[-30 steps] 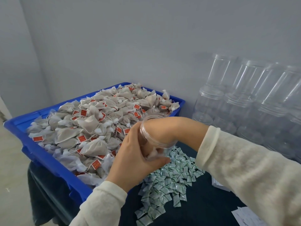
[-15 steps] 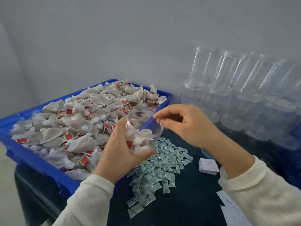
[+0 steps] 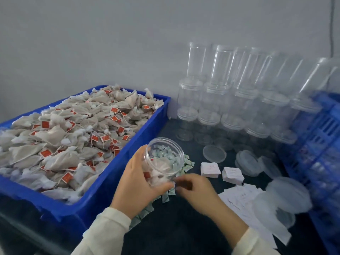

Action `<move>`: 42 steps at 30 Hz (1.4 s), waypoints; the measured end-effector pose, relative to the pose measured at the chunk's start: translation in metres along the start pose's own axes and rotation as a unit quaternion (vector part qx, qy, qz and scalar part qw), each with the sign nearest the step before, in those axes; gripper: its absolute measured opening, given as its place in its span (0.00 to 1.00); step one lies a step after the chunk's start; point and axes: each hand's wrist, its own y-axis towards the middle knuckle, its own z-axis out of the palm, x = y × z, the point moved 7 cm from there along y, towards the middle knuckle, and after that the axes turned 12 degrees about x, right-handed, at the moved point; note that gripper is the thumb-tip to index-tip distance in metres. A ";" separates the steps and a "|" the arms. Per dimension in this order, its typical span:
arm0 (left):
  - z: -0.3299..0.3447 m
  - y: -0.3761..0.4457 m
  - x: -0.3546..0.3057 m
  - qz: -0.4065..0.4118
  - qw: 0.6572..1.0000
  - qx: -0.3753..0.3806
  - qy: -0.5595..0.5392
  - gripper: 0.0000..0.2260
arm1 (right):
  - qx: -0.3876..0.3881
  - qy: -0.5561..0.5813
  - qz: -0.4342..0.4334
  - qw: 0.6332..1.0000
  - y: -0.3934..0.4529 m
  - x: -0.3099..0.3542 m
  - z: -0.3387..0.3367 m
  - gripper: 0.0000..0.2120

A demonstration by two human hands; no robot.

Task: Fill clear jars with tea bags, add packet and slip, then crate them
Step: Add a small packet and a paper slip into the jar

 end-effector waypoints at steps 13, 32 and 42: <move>0.012 -0.037 0.010 0.003 0.993 -0.059 -0.100 0.44 | 0.000 -0.161 0.041 0.986 0.017 -0.006 0.051 0.14; 0.020 -0.054 0.019 -0.021 0.987 -0.065 -0.146 0.43 | -0.061 -0.148 0.072 0.985 -0.026 0.003 -0.022 0.06; 0.076 -0.045 -0.011 0.033 0.982 0.015 -0.184 0.46 | -0.011 -0.037 -0.026 0.999 -0.068 0.057 -0.050 0.07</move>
